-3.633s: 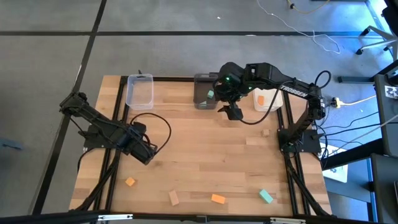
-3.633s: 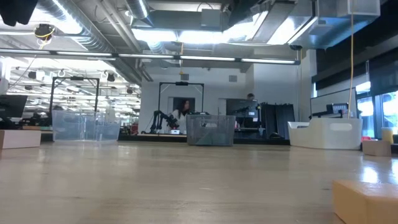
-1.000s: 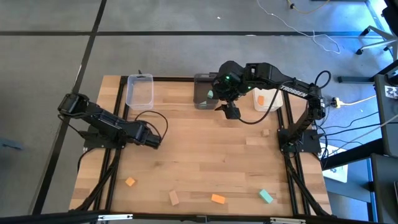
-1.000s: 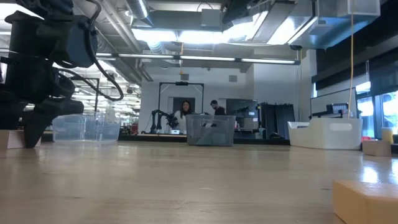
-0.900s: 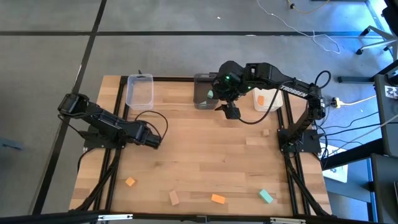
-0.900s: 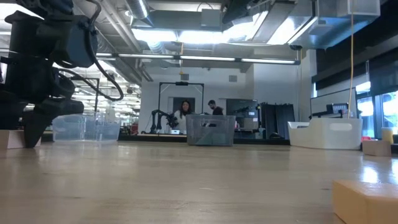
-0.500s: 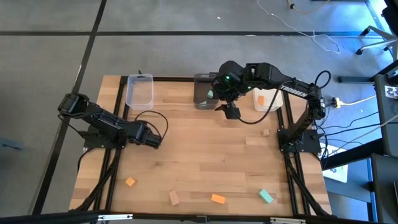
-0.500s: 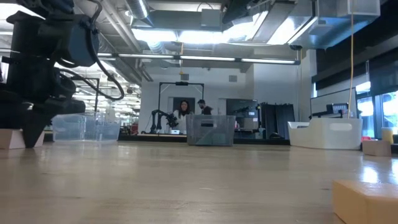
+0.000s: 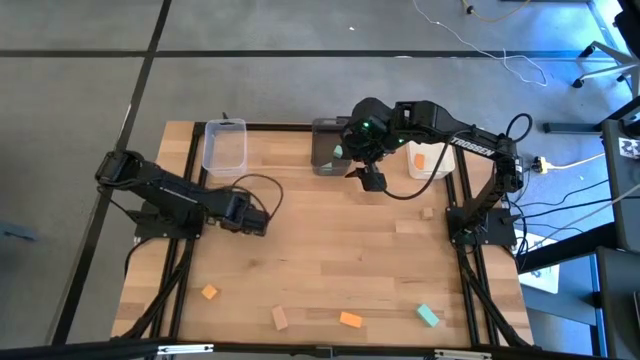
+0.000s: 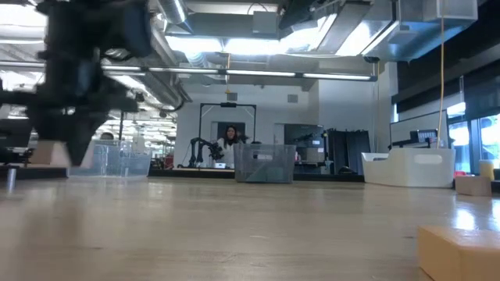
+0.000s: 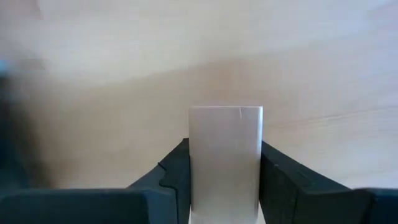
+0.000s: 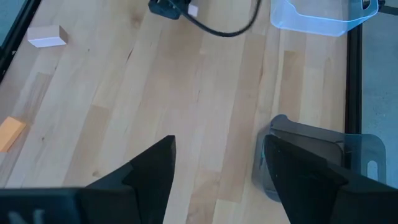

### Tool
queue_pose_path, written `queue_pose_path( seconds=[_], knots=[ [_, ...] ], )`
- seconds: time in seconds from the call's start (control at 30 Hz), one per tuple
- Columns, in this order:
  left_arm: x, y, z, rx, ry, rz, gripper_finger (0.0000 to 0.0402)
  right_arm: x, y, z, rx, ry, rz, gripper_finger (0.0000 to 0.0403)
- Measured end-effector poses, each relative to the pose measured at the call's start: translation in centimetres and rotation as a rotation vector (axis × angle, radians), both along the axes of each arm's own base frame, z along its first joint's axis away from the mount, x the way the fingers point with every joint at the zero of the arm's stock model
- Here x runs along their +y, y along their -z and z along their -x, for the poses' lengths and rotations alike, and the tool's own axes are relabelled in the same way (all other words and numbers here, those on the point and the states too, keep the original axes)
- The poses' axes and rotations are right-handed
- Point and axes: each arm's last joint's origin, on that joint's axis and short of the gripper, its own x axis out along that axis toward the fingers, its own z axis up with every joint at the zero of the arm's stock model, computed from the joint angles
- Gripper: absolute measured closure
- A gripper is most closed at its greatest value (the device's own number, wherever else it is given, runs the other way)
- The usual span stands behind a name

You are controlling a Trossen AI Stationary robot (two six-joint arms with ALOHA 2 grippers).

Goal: Sort & place blocks by color
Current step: Put the top left light brown block into the transparent bin

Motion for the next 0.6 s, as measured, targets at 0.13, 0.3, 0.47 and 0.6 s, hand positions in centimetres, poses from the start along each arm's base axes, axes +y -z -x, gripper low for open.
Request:
queue_pose_path(
  seconds=[0.13,0.3,0.47,0.6],
  knots=[
    [1.4,-2.5,-1.9,-0.064,0.080,-0.041,0.0278,0.0,0.0,0.0,-0.006,-0.001,0.006,0.0158],
    [4.3,-5.4,-3.0,-0.074,0.114,-0.111,0.0278,-0.3,0.0,0.0,0.005,0.048,0.075,0.0158],
    [7.8,-8.2,-3.0,-0.044,0.116,-0.168,0.0278,-0.6,0.0,0.0,0.025,0.116,0.163,0.0158],
    [10.9,-10.0,-2.7,-0.050,0.085,-0.218,0.0278,-0.7,0.0,0.0,0.030,0.139,0.190,0.0158]
  ],
)
